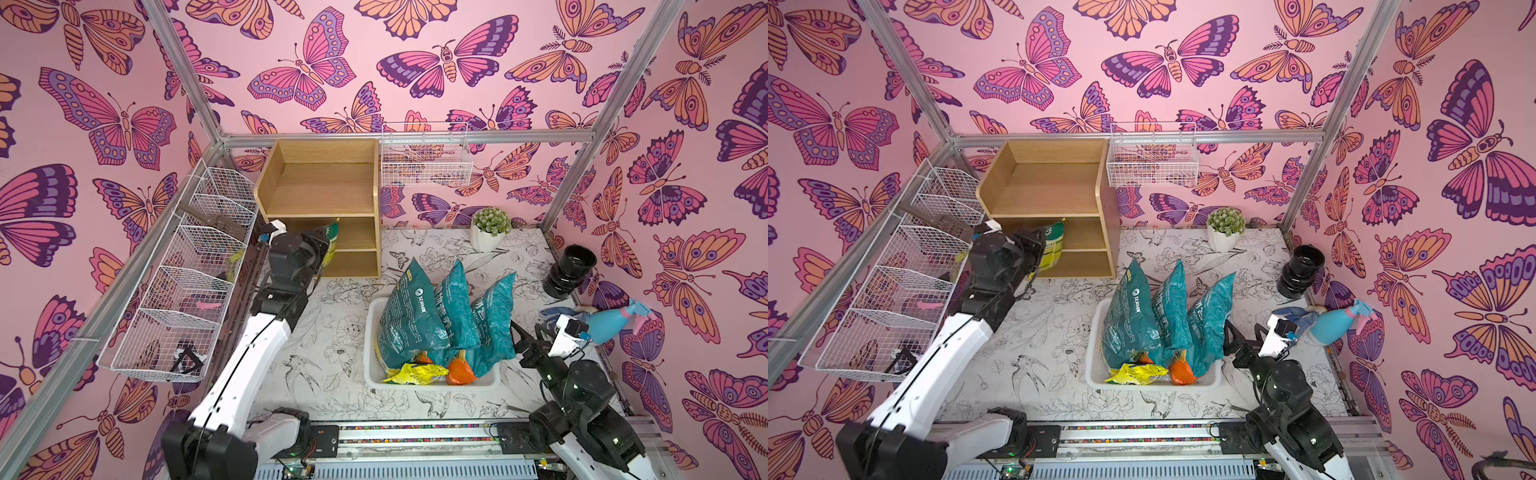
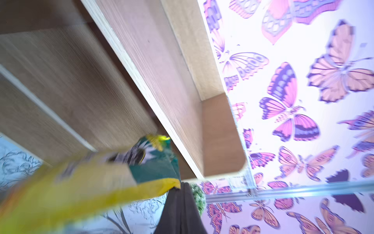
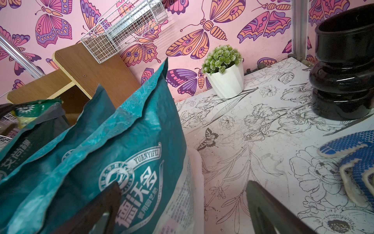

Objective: Take down the fertilizer bag from the shelf
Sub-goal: Pick up the fertilizer bag from the shelf, then place the fertilizer bag in the storage box.

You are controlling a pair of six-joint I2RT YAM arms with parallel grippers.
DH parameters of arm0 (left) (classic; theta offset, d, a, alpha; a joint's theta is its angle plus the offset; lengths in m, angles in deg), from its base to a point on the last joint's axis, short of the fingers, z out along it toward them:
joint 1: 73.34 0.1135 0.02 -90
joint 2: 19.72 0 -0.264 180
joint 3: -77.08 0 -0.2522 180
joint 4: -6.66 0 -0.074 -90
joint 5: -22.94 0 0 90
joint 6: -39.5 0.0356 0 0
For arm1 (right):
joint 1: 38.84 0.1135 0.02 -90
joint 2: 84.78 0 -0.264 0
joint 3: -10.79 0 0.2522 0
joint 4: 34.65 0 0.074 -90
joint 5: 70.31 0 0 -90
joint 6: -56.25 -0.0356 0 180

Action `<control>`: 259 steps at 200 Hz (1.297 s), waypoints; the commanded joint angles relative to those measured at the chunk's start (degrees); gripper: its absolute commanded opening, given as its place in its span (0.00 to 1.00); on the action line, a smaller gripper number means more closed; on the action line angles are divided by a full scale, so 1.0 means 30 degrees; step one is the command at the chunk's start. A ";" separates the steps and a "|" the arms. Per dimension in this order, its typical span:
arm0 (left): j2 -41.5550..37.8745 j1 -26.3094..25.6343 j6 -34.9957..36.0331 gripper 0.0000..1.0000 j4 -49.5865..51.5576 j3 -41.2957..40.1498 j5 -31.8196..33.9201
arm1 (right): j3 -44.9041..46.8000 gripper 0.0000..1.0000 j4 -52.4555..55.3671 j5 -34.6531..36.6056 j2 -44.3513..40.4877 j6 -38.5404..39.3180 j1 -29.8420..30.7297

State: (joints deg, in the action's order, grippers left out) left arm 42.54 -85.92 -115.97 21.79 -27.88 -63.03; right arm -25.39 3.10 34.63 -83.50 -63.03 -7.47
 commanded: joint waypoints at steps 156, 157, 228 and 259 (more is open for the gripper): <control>-0.5730 -1.4879 0.4824 0.01 0.1087 0.0306 -0.1835 | -0.0116 0.99 0.0042 -0.0191 -0.0016 0.0252 0.0125; -0.5654 -1.4982 0.4872 0.01 0.1077 0.0355 -0.1868 | -0.0116 0.99 0.0051 -0.0183 -0.0016 0.0260 0.0121; -0.1932 -2.1988 0.8069 0.01 0.0964 0.2987 0.0575 | -0.0088 0.99 0.0144 -0.0094 -0.0089 0.0260 0.0125; -0.0654 -2.2372 0.7743 0.01 0.0211 0.3157 0.0797 | -0.0087 0.99 0.0199 -0.0086 -0.0126 0.0238 0.0118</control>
State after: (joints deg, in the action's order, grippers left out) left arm 39.20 -152.39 -94.31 28.26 -20.02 -61.54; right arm -25.39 3.14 34.59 -83.53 -63.05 -7.47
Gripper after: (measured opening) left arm 0.045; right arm 0.991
